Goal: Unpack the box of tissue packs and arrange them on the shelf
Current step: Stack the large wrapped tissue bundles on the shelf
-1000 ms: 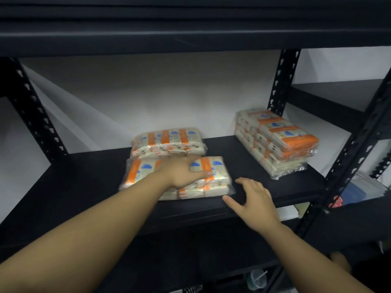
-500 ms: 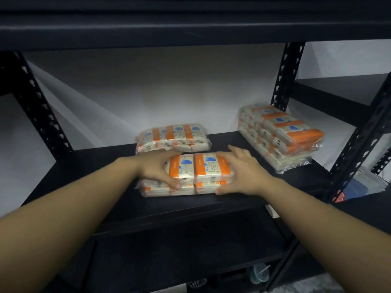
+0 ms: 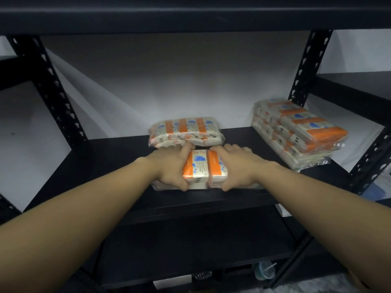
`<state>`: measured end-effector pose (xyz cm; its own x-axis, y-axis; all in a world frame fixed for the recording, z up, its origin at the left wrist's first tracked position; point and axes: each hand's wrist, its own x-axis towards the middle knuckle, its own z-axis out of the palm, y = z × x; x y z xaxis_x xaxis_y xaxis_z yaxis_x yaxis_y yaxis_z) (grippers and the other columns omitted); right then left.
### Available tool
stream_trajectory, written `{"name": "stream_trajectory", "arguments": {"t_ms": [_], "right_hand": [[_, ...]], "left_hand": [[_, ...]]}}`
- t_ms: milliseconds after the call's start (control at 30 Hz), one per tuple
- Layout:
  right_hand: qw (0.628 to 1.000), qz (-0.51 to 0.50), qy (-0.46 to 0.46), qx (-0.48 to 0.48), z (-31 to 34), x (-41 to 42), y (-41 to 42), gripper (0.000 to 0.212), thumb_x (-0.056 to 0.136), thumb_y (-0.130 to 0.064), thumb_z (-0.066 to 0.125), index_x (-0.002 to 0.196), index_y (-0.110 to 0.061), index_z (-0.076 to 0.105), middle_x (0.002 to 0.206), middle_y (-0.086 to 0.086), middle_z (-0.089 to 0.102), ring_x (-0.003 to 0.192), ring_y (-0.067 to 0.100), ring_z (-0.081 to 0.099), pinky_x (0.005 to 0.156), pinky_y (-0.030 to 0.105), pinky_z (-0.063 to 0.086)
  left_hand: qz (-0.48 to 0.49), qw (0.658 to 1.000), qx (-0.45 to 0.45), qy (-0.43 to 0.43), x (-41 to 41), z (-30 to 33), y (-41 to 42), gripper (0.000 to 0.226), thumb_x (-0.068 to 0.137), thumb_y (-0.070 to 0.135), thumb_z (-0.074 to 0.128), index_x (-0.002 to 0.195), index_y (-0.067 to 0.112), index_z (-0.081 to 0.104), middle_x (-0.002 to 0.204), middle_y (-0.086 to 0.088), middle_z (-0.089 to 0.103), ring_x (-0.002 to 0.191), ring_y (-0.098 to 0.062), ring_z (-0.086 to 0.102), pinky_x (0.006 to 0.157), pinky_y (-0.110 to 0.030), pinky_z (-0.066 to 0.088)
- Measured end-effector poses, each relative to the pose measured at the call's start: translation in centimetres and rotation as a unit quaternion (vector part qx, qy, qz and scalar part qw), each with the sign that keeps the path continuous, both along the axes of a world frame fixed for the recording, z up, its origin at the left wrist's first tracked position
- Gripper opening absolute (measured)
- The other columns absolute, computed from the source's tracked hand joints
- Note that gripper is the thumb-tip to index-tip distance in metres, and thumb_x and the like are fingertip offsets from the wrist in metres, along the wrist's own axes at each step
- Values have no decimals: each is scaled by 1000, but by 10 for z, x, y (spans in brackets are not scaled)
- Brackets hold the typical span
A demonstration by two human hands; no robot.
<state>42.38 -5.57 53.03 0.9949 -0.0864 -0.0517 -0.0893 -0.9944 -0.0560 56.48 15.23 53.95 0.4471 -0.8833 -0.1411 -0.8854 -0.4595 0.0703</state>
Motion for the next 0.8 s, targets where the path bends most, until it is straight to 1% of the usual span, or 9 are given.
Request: {"name": "stream_trajectory", "arguments": {"t_ms": [100,233,333,433,500,567,633,733,800], "right_hand": [[998,-9,-51,25,-10,-14,6,100,66,-59,79,146,-36,24,137,-5,47,124,21,47,110,44,33],[996,-9,-84,26,-16,-27,4,82,72,-53,78,140,-33,35,146,-4,48,134,22,44,117,43,30],[994,12,-104,36,-21,-30,-2,84,76,-60,78,146,-33,40,163,-3,35,150,20,30,125,43,18],[992,12,-108,64,-26,-33,-10,95,75,-77,70,154,-39,35,168,-7,27,156,18,19,128,43,11],[987,-3,-118,105,-28,-39,-15,97,74,-82,66,155,-42,29,165,-10,30,153,15,23,125,42,20],[981,-27,-126,147,-30,-43,-18,94,73,-83,66,150,-43,29,162,-12,35,148,14,29,119,42,32],[979,-23,-132,151,-34,-43,-22,84,75,-82,64,144,-43,36,163,-12,33,151,14,27,120,47,33],[968,-11,-163,189,-45,-46,-30,74,80,-77,64,143,-41,48,166,-10,30,156,11,16,126,49,23],[956,-17,-189,224,-54,-54,-33,76,80,-78,62,147,-43,49,167,-11,28,157,9,12,127,49,19]], "left_hand": [[8,999,-35,2,-2,-10,6,110,61,59,81,146,33,15,118,6,50,99,-16,55,88,-41,53],[24,993,-86,77,6,-19,18,106,59,60,83,142,42,22,120,9,57,100,-12,59,87,-39,55],[43,985,-133,100,12,-25,27,105,56,72,85,143,47,32,128,16,54,113,-10,53,98,-38,48],[38,969,-191,149,17,-31,38,99,58,79,82,145,51,44,135,22,50,123,-4,50,110,-38,44],[43,960,-214,177,17,-35,44,92,63,73,84,143,50,45,134,24,49,121,-2,51,110,-35,44],[58,954,-223,194,15,-37,47,86,64,70,84,136,48,42,127,24,54,111,-1,59,101,-33,52],[56,958,-228,164,16,-39,49,81,63,79,79,132,49,48,132,21,55,113,0,58,100,-34,52],[58,968,-226,93,21,-45,57,90,66,91,61,143,47,53,160,14,32,138,-5,33,115,-34,32],[51,971,-230,50,19,-51,66,93,72,93,53,151,45,46,156,11,33,141,-11,26,119,-39,29]]}}
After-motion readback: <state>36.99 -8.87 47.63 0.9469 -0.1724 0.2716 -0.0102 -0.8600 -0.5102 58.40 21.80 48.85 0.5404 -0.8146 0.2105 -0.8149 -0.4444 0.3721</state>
